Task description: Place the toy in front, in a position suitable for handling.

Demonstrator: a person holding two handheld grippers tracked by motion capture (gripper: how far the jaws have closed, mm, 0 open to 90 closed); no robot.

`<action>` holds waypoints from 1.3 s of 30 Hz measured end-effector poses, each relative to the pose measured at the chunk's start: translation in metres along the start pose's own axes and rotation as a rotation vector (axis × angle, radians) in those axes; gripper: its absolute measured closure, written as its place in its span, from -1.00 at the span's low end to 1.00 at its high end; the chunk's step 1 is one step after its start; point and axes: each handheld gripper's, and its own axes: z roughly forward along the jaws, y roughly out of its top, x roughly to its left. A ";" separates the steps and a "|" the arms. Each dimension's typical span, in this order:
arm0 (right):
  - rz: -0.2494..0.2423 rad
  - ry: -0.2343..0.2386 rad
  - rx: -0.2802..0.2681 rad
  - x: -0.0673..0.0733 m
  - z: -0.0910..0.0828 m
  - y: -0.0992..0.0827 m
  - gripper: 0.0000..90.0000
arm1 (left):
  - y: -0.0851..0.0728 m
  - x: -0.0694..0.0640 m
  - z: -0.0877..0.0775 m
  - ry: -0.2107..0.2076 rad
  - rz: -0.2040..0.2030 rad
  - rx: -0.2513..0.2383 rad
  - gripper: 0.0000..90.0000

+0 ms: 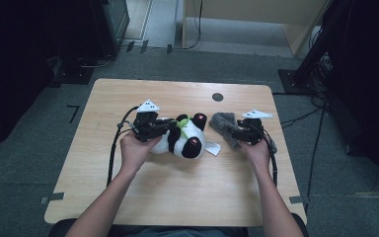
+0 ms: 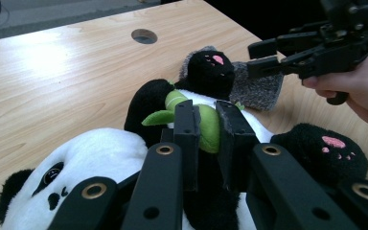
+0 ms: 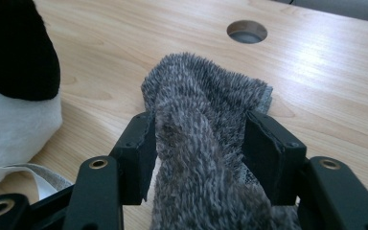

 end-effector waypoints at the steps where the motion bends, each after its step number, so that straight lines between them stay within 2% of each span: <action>1: -0.008 -0.004 0.012 0.000 0.002 0.000 0.02 | 0.000 -0.001 0.000 0.006 -0.001 -0.006 0.78; 5: -0.037 -0.016 0.046 0.001 0.010 -0.003 0.08 | -0.002 0.001 0.004 0.016 -0.001 -0.014 0.77; 12: -0.028 0.003 0.087 -0.003 0.021 -0.007 0.26 | -0.004 0.003 0.007 0.000 -0.010 -0.008 0.76; 18: 0.023 0.056 0.132 -0.010 0.023 -0.011 0.53 | -0.003 0.005 0.006 -0.012 -0.001 0.017 0.71; 21: 0.022 0.055 0.134 -0.010 0.021 -0.010 0.62 | -0.003 0.005 0.005 -0.013 0.001 0.017 0.64; 23: 0.025 0.052 0.128 -0.010 0.017 -0.008 0.66 | -0.001 0.006 0.004 -0.035 -0.002 0.026 0.51; 29: 0.045 0.074 0.109 -0.009 0.011 -0.003 0.67 | 0.000 0.006 0.002 -0.015 0.038 0.025 0.18; 39: 0.056 0.097 0.081 -0.005 0.000 0.004 0.67 | -0.002 0.014 -0.007 -0.055 0.070 0.000 -0.07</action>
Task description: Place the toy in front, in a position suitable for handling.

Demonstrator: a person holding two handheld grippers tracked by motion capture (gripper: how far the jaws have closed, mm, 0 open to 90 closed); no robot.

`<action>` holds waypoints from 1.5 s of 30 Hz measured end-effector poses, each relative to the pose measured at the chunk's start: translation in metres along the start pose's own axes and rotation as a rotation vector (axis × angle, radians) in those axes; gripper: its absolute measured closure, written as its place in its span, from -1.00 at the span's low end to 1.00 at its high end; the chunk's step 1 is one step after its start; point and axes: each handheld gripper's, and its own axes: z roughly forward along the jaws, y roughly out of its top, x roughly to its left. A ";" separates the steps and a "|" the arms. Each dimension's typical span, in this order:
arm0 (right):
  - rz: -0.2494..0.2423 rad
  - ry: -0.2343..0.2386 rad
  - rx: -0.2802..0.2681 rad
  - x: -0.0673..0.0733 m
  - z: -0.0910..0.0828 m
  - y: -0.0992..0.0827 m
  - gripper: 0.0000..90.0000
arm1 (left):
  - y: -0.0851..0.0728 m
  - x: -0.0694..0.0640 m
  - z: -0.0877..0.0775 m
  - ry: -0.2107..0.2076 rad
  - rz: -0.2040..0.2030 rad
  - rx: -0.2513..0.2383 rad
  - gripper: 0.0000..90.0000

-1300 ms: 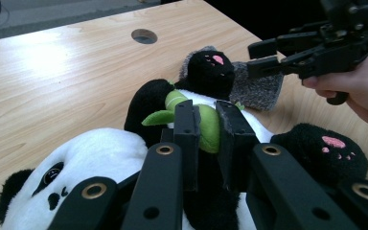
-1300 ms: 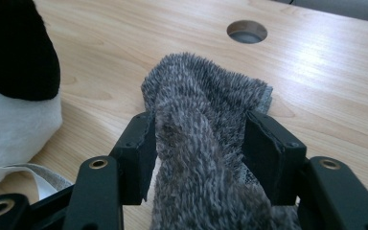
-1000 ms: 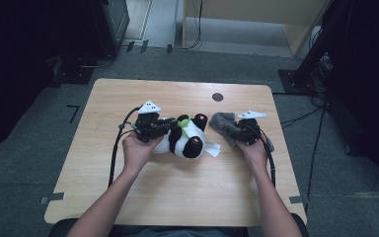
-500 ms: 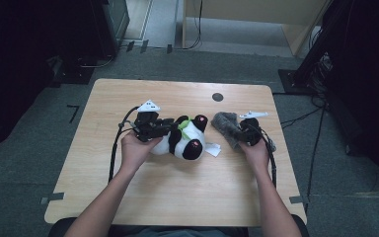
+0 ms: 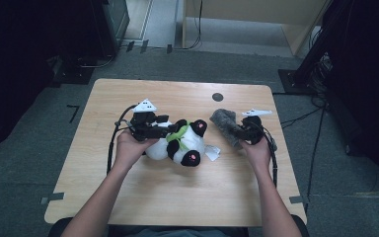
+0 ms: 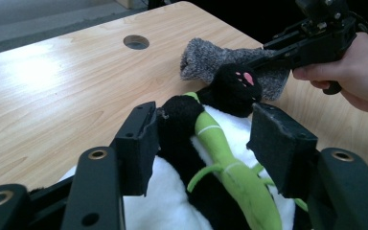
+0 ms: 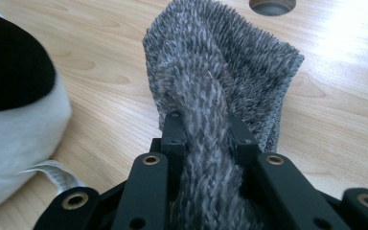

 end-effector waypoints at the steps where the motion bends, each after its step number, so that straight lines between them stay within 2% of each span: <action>1: 0.000 -0.001 -0.001 0.001 -0.002 0.001 0.67 | 0.000 0.001 -0.001 -0.002 0.000 -0.002 -0.09; 5: -0.043 -0.038 0.003 0.007 -0.010 0.004 0.66 | -0.005 0.008 -0.007 -0.020 -0.005 -0.003 -0.13; 9: -0.024 -0.008 -0.025 0.009 -0.022 0.007 0.66 | -0.012 0.013 -0.014 -0.017 0.010 -0.009 -0.16; 13: -0.035 0.001 -0.034 0.013 -0.030 0.009 0.66 | -0.018 0.016 -0.020 -0.008 0.030 0.000 -0.27; 16: -0.037 0.001 -0.033 0.016 -0.034 0.011 0.66 | -0.020 0.019 -0.023 -0.009 0.019 0.012 -0.34; 18: -0.032 0.008 -0.037 0.017 -0.037 0.012 0.65 | -0.023 0.021 -0.026 -0.021 0.008 0.001 -0.35; 26: -0.034 0.042 -0.062 0.026 -0.050 0.022 0.63 | -0.037 0.027 -0.028 -0.026 0.010 0.011 -0.43; 29: -0.027 0.064 -0.054 0.030 -0.053 0.025 0.64 | -0.043 0.030 -0.030 -0.029 0.005 0.009 -0.44; 36: -0.050 0.081 -0.048 0.042 -0.060 0.034 0.64 | -0.055 0.033 -0.032 -0.012 0.001 0.014 -0.59; 38: -0.064 0.093 -0.047 0.048 -0.062 0.039 0.64 | -0.062 0.034 -0.032 0.005 0.002 0.015 -0.63; 45: -0.104 0.136 -0.051 0.064 -0.062 0.053 0.64 | -0.078 0.039 -0.038 -0.031 -0.012 0.018 -0.64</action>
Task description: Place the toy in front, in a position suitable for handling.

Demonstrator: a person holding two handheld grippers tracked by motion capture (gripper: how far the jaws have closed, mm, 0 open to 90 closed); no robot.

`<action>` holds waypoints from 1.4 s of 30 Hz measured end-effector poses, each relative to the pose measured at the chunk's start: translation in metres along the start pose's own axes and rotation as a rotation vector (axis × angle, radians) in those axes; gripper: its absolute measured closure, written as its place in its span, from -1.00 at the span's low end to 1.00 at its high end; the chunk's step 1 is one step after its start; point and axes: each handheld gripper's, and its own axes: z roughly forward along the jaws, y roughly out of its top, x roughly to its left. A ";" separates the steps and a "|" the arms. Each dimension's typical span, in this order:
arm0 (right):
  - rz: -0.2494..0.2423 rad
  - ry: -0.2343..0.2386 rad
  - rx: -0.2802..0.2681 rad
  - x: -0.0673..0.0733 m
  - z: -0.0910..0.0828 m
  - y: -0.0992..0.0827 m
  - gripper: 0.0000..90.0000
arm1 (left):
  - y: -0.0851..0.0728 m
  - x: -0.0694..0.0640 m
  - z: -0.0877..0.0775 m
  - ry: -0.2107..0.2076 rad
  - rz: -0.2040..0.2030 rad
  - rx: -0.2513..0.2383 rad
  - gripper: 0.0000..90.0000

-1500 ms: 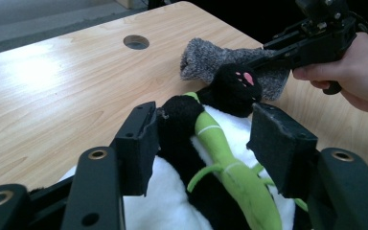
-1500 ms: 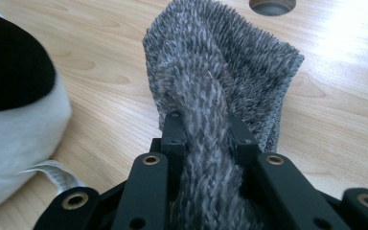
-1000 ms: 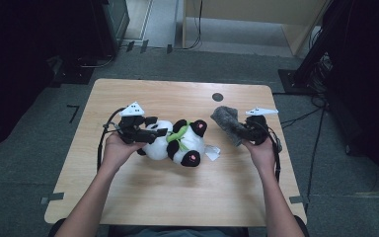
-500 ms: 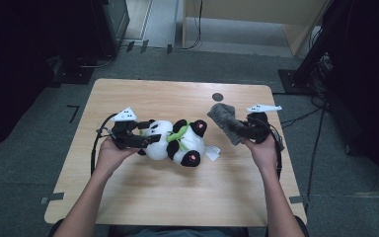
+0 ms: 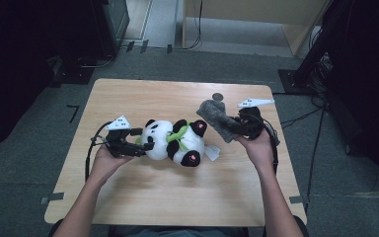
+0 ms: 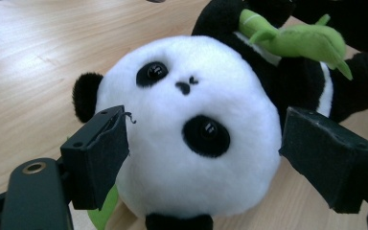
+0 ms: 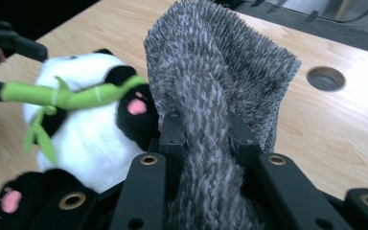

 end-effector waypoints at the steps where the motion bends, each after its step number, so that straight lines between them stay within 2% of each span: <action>1: -0.007 0.002 0.000 0.002 0.000 0.003 0.64 | -0.002 0.000 -0.001 -0.010 -0.002 -0.004 -0.64; 6: -0.037 0.029 -0.005 0.014 0.002 0.015 0.64 | -0.008 -0.004 -0.001 0.019 0.019 -0.010 -0.64; 9: -0.053 0.047 -0.009 0.021 0.004 0.023 0.63 | -0.013 -0.001 0.006 0.043 0.024 0.009 -0.68; 11: -0.055 0.069 -0.013 0.025 0.007 0.028 0.63 | -0.015 0.002 0.010 0.023 0.031 0.022 -0.70; 15: -0.072 0.095 -0.015 0.032 0.012 0.035 0.63 | -0.018 0.002 0.019 0.038 0.071 0.032 -0.72; 17: -0.076 0.110 -0.012 0.036 0.015 0.038 0.63 | -0.019 0.004 0.021 0.034 0.050 0.019 -0.72; 20: -0.090 0.137 -0.012 0.043 0.023 0.043 0.63 | -0.024 0.007 0.023 0.008 -0.023 0.002 -0.69; 23: -0.119 0.158 -0.002 0.051 0.030 0.048 0.63 | -0.025 0.000 0.021 0.048 0.017 0.018 -0.61; 27: -0.144 0.191 0.006 0.064 0.039 0.054 0.63 | -0.027 -0.010 0.019 0.098 0.049 0.032 -0.40; 32: -0.187 0.223 0.017 0.077 0.050 0.061 0.63 | -0.030 -0.018 0.019 0.120 0.013 0.020 -0.30; 38: -0.231 0.259 0.051 0.089 0.071 0.067 0.63 | -0.037 -0.024 0.020 0.144 0.003 -0.027 -0.33; 42: -0.246 0.278 0.084 0.098 0.090 0.071 0.63 | -0.039 -0.025 0.020 0.148 0.001 -0.036 -0.34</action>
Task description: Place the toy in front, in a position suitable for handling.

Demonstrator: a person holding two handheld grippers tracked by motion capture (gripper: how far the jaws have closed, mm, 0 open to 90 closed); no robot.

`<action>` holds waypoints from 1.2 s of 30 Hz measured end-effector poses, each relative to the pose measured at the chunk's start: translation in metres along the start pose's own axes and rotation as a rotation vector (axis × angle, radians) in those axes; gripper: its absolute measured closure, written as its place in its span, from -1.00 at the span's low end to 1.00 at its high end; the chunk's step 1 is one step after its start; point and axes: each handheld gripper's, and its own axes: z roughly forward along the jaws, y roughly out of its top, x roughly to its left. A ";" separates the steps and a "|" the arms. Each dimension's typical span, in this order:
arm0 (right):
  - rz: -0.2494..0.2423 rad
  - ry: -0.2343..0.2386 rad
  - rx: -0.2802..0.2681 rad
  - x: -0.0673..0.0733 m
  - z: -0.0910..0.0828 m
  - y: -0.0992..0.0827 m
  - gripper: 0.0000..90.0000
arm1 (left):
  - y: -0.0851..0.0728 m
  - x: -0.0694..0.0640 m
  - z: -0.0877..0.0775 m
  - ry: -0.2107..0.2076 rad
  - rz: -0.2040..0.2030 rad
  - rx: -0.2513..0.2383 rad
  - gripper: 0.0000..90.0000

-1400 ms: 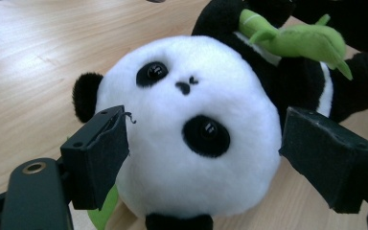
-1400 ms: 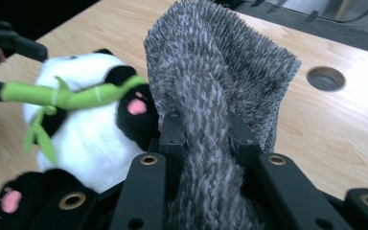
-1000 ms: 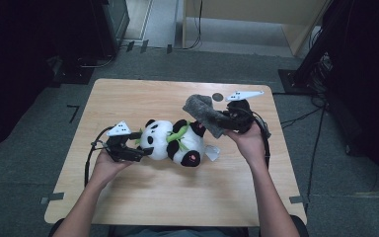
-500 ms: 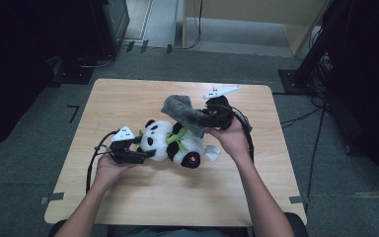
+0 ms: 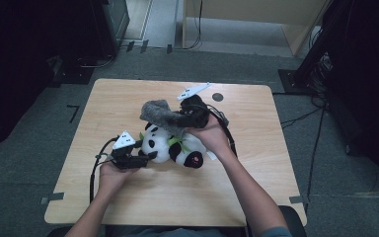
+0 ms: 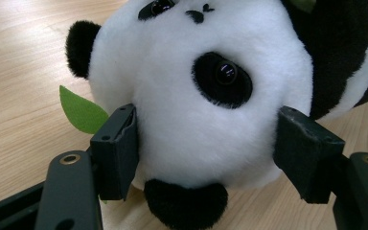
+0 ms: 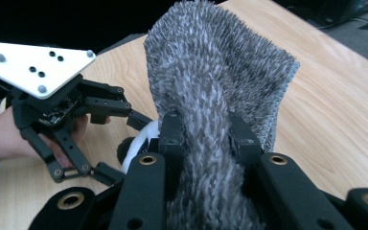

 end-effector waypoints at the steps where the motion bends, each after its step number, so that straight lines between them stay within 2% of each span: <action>1: -0.004 0.005 0.005 0.001 0.005 0.001 0.63 | 0.000 0.000 0.000 0.003 0.000 0.000 -0.34; 8: -0.008 0.034 0.082 0.004 0.039 -0.003 0.63 | 0.000 -0.002 0.000 0.014 -0.015 0.002 -0.33; 14: 0.003 0.030 0.092 -0.001 0.047 -0.009 0.62 | -0.001 -0.001 0.000 0.016 -0.021 0.004 -0.32; 23: 0.034 -0.034 0.093 -0.020 0.039 -0.017 0.62 | -0.001 -0.001 0.000 0.011 -0.033 0.003 -0.30; 28: 0.066 -0.056 0.075 -0.033 0.031 -0.020 0.62 | -0.001 -0.001 0.000 0.009 -0.035 0.005 -0.30; 36: 0.096 -0.098 0.048 -0.046 0.015 -0.022 0.62 | -0.001 0.000 0.000 0.006 -0.032 0.006 -0.30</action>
